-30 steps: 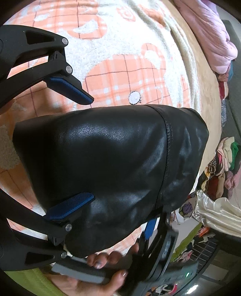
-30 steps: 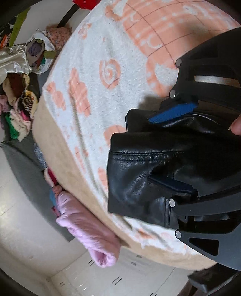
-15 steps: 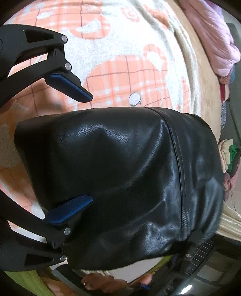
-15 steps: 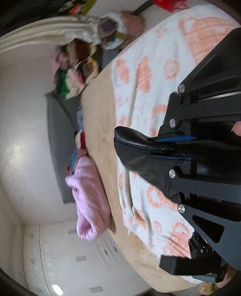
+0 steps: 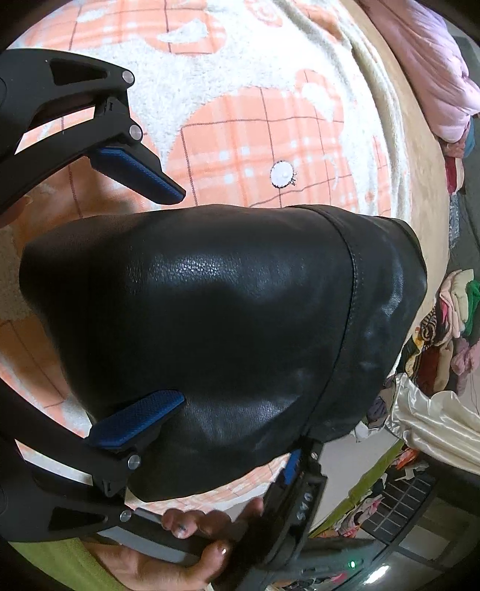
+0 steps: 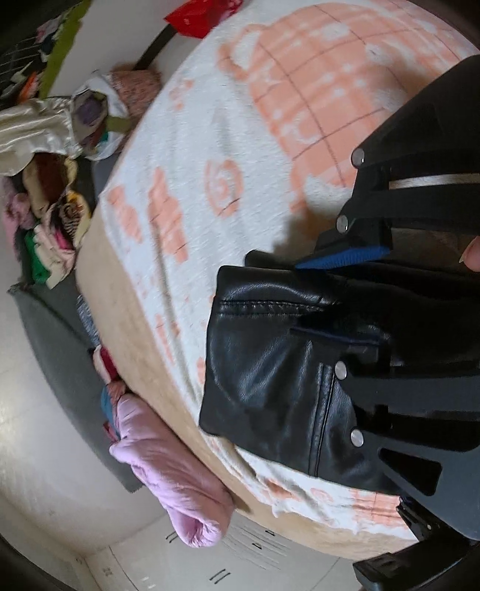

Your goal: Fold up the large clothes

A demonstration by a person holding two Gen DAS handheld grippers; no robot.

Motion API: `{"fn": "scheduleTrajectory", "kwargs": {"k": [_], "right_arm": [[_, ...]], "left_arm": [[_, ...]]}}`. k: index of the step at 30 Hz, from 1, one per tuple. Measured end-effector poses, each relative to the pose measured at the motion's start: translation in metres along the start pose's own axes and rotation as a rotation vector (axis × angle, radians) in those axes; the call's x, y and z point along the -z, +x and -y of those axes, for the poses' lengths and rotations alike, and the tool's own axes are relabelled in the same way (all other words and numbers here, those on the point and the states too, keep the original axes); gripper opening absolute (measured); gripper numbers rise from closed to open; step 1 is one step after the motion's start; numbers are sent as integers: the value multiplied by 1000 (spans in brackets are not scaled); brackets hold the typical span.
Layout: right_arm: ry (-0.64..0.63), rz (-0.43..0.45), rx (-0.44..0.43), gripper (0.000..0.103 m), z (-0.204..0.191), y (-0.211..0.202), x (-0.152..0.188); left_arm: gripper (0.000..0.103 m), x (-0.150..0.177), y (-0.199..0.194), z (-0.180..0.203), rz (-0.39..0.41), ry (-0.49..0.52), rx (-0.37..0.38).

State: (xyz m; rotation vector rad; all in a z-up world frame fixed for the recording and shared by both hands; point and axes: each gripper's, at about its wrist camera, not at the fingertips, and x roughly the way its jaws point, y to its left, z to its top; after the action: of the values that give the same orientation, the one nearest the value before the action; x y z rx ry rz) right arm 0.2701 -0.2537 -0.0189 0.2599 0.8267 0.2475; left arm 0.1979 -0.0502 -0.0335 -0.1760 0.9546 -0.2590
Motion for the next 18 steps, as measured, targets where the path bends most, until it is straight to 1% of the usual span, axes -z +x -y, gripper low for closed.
{"fn": "scheduleTrajectory", "kwargs": {"k": [1,2,3,4,5,6,8,9,10,11,13,16,18], "right_arm": [[8,-6,5,42,2,0,-1],[20,-11,22,51,4,1,-1],[32,-19,44,66,6,1,-1],[52,-25,42,67,10,1,-1],[75,-37,17,66,14,2,-1],[98,-46,-10,64,18,3,0],[110,-55,-58,51,20,5,0],[102,-57,-83,36,18,5,0],[81,-54,-95,32,13,4,0],[42,-46,-75,31,6,3,0],[-45,-27,-49,24,-7,-2,0],[-76,3,-86,16,-14,-8,0],[-90,31,-132,14,-18,-13,-1]], "left_arm": [[95,-1,0,0,0,0,0],[95,0,0,-1,1,1,-2],[95,0,-1,-1,3,-1,-3],[95,-1,-1,0,2,-2,-2],[95,-1,0,-1,1,-4,1],[95,-1,0,0,1,-5,1],[95,-1,-1,0,2,-5,1],[95,-1,-1,0,3,-6,2],[95,0,0,0,3,-7,1],[95,0,-1,0,5,-5,-4],[95,0,-2,0,8,-1,-11],[95,-1,-5,-2,13,-9,-14],[94,-2,-8,-3,18,-14,-19]]}}
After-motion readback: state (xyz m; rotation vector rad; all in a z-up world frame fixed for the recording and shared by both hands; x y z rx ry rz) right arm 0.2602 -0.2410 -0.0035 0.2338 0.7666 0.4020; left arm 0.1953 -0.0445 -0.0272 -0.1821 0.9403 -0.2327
